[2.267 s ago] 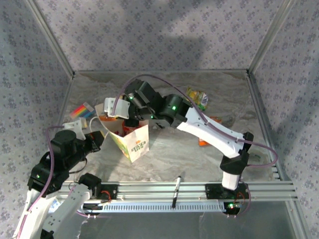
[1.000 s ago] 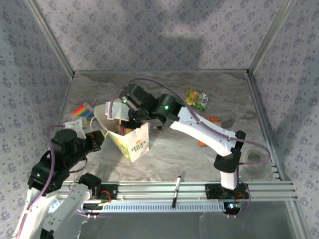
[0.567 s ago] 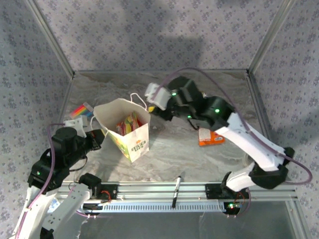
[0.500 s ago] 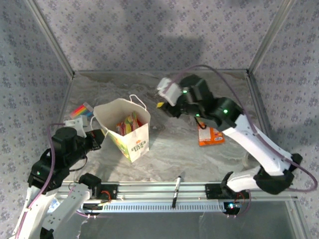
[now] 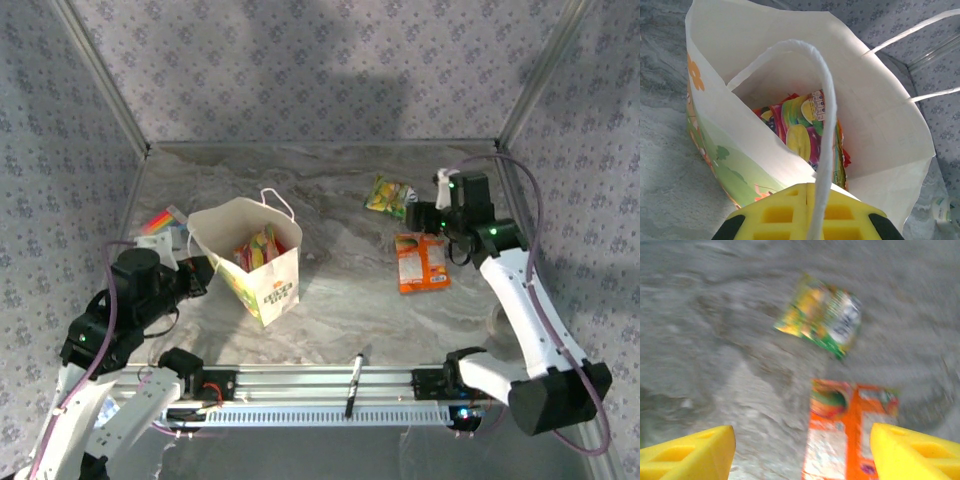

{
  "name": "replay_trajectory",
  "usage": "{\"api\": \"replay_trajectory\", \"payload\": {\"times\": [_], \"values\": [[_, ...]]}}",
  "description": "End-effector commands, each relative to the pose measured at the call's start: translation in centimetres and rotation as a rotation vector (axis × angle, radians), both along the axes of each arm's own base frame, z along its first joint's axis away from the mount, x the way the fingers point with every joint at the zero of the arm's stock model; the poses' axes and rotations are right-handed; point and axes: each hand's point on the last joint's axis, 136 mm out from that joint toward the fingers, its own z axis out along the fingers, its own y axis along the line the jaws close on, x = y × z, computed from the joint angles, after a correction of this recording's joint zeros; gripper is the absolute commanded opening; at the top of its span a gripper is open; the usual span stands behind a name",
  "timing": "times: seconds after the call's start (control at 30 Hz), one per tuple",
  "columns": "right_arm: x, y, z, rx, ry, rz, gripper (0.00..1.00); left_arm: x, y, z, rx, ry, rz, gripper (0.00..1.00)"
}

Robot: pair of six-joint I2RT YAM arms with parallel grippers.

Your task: Place the snacks into the paper bag

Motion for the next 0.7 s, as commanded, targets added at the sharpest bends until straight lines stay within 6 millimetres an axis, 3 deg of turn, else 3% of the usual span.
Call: {"api": "replay_trajectory", "payload": {"times": [0.0, 0.17, 0.3, 0.5, 0.67], "values": [[-0.2, -2.5, -3.5, 0.143, 0.108, -0.133, 0.74, 0.2, -0.4, 1.7, -0.008, -0.045, -0.023, 0.04], [-0.9, -6.1, -8.5, 0.248, 0.224, -0.271, 0.78, 0.5, -0.5, 1.6, -0.012, -0.044, -0.023, 0.04], [-2.2, -7.3, -11.9, 0.278, 0.332, -0.318, 0.78, 0.6, -0.7, 1.4, -0.006, -0.037, -0.029, 0.04], [-2.4, -7.5, -15.3, 0.337, 0.397, -0.392, 0.78, 1.3, -1.2, 1.5, -0.003, -0.034, -0.044, 0.04], [-1.7, -8.0, -16.7, 0.328, 0.416, -0.418, 0.78, 1.4, -1.5, 1.4, 0.002, -0.025, -0.058, 0.04]]}}
